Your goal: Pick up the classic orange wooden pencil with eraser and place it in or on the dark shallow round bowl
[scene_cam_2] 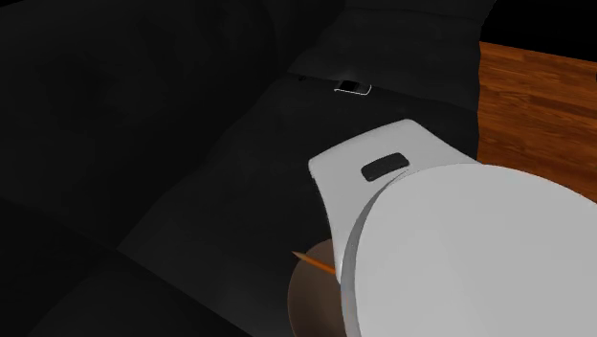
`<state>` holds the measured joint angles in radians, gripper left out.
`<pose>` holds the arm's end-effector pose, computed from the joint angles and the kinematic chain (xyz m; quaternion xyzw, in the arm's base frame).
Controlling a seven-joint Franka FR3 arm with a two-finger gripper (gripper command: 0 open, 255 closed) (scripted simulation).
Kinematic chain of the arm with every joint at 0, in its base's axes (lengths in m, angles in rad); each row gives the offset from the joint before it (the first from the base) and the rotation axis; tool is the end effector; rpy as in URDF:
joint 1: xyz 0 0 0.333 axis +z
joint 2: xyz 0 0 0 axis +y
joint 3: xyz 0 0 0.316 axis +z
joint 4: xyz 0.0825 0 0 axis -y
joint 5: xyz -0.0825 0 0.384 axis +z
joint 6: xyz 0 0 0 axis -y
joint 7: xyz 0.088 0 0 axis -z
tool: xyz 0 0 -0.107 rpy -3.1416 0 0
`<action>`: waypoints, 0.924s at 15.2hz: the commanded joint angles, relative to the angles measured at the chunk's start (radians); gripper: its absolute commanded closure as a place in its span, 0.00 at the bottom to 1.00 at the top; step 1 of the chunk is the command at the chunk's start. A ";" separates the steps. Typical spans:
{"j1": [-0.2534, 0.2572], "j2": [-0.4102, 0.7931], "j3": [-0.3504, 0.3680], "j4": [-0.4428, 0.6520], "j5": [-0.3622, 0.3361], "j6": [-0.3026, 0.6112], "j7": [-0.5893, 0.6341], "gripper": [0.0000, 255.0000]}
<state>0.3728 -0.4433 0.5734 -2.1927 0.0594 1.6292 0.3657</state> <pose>0.2208 0.3598 0.5172 0.9606 0.2476 -0.0213 0.1241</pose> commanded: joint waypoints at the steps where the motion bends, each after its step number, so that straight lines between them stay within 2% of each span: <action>1: 0.003 -0.007 0.001 -0.034 0.005 0.028 0.000 1.00; 14: 0.005 0.028 0.034 -0.169 0.008 0.194 0.029 1.00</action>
<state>0.3780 -0.4169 0.6063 -2.3567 0.0673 1.8158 0.3938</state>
